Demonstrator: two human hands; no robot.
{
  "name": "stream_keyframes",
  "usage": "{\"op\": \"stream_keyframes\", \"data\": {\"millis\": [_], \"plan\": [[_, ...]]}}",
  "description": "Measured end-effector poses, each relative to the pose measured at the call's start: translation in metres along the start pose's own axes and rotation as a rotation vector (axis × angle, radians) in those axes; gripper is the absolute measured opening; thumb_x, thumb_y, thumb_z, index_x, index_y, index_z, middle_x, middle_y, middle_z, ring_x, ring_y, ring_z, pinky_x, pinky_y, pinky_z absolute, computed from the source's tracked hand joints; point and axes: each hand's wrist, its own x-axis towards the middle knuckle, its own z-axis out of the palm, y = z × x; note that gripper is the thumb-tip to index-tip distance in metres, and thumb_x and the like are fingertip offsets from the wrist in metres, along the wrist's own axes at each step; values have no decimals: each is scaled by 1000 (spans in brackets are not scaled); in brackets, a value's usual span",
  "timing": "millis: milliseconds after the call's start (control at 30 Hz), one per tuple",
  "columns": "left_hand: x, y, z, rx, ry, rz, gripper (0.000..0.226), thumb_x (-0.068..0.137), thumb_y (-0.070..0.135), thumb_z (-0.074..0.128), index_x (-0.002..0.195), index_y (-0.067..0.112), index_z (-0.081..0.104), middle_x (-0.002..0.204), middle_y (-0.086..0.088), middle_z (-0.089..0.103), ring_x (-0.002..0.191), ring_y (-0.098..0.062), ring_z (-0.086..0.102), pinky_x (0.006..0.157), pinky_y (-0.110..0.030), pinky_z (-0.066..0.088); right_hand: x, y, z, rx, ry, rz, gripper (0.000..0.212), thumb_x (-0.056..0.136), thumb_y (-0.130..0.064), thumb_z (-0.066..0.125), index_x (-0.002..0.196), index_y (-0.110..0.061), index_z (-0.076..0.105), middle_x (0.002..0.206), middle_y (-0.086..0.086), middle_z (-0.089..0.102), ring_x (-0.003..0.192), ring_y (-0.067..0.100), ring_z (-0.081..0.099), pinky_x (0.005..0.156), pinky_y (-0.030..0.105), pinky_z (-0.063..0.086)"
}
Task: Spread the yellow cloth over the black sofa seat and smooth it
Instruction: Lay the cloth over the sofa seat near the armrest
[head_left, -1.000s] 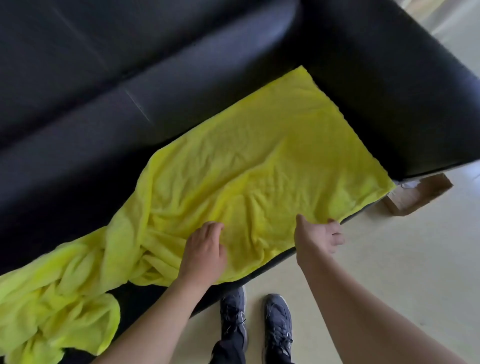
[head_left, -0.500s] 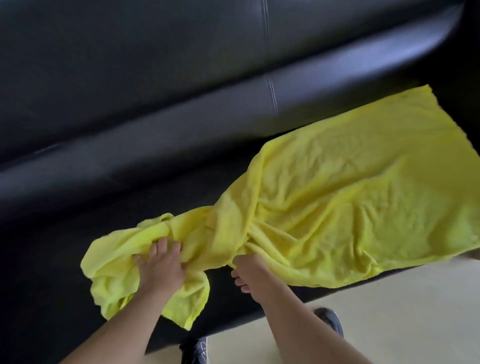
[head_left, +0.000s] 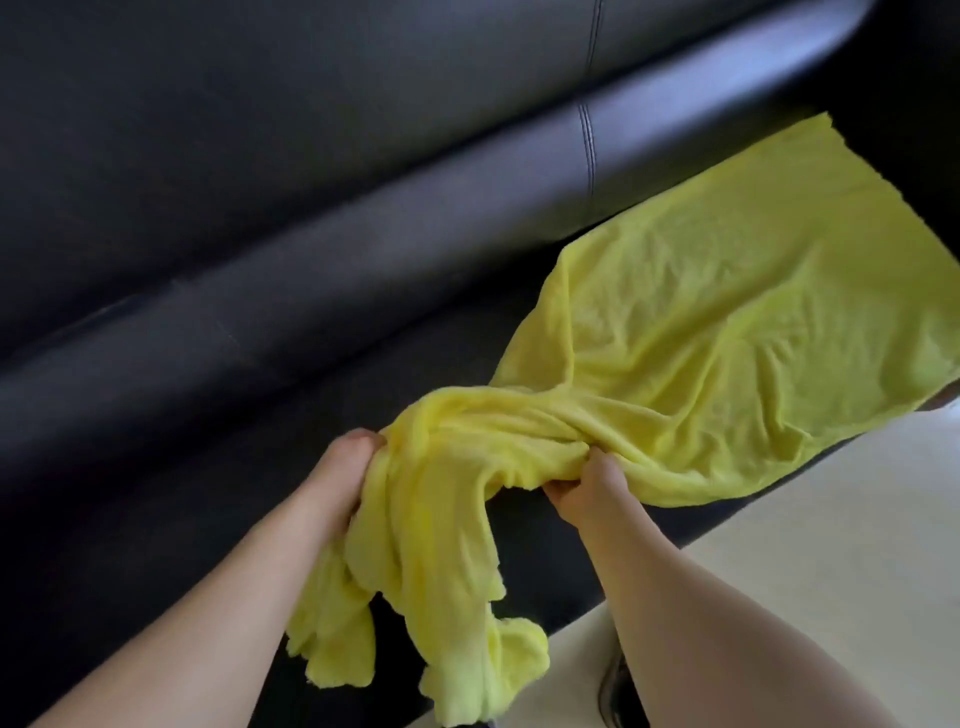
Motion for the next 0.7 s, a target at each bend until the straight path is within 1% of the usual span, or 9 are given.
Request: {"op": "stream_keyframes", "data": {"millis": [100, 167, 233, 300, 400, 500, 600, 667, 700], "plan": [[3, -19, -4, 102, 293, 128, 23, 95, 37, 43, 100, 17, 53, 96, -6, 60, 79, -24, 59, 68, -37, 49, -2, 13, -3, 73, 1, -46, 49, 89, -35, 67, 132, -18, 48, 120, 13, 59, 104, 34, 61, 92, 49, 53], [-10, -20, 9, 198, 217, 256, 50, 87, 67, 39, 101, 21, 53, 106, -3, 57, 91, -22, 57, 74, -39, 47, -4, 25, -5, 10, -88, -29, 48, 86, -38, 71, 125, -17, 52, 116, 11, 63, 101, 32, 64, 92, 48, 53], [-8, -25, 31, 427, 76, 167, 89, 75, 86, 37, 133, 19, 44, 132, -7, 44, 121, -28, 45, 95, -47, 41, -2, 35, -5, -62, -131, 5, 44, 83, -36, 74, 118, -16, 56, 111, 11, 66, 99, 30, 65, 93, 46, 52], [2, -26, 46, 442, 90, 14, 106, 71, 88, 39, 146, 14, 27, 145, -11, 31, 133, -33, 32, 104, -51, 33, 1, 40, -1, -125, -107, 23, 44, 86, -27, 71, 124, -14, 53, 115, 12, 62, 102, 30, 62, 95, 45, 50], [19, -27, 48, 269, 274, -54, 79, 84, 69, 47, 135, 10, 37, 131, -13, 47, 119, -35, 47, 98, -49, 41, 2, 39, 7, -118, -36, 22, 39, 95, -15, 56, 132, -13, 44, 126, 15, 51, 118, 36, 52, 100, 48, 46], [21, -26, 32, 87, 144, 51, 39, 93, 34, 45, 112, 3, 58, 96, -11, 62, 85, -29, 59, 79, -36, 48, 6, 28, 3, -108, -5, -77, 37, 97, -19, 47, 135, -15, 48, 127, 13, 55, 114, 38, 55, 97, 50, 49], [8, -22, -15, -357, 7, 17, 27, 95, 29, 43, 100, 11, 62, 103, -16, 66, 97, -34, 63, 91, -42, 51, 6, 7, -11, -132, 101, -193, 34, 99, -23, 42, 130, -14, 52, 107, 6, 59, 98, 25, 59, 93, 42, 51], [7, -22, -56, -602, 127, -4, 21, 96, 27, 46, 105, 14, 60, 111, -14, 64, 102, -31, 62, 95, -45, 50, -1, 1, -18, -138, 152, -245, 30, 95, -24, 46, 123, -15, 51, 100, 2, 57, 96, 20, 55, 90, 37, 50], [12, -25, -73, -648, 235, -3, 24, 95, 26, 49, 114, 13, 57, 116, -11, 61, 104, -29, 60, 96, -44, 49, -2, 4, -20, -87, 176, -226, 38, 89, -29, 56, 126, -22, 50, 111, 1, 58, 102, 21, 55, 89, 39, 49]]}}
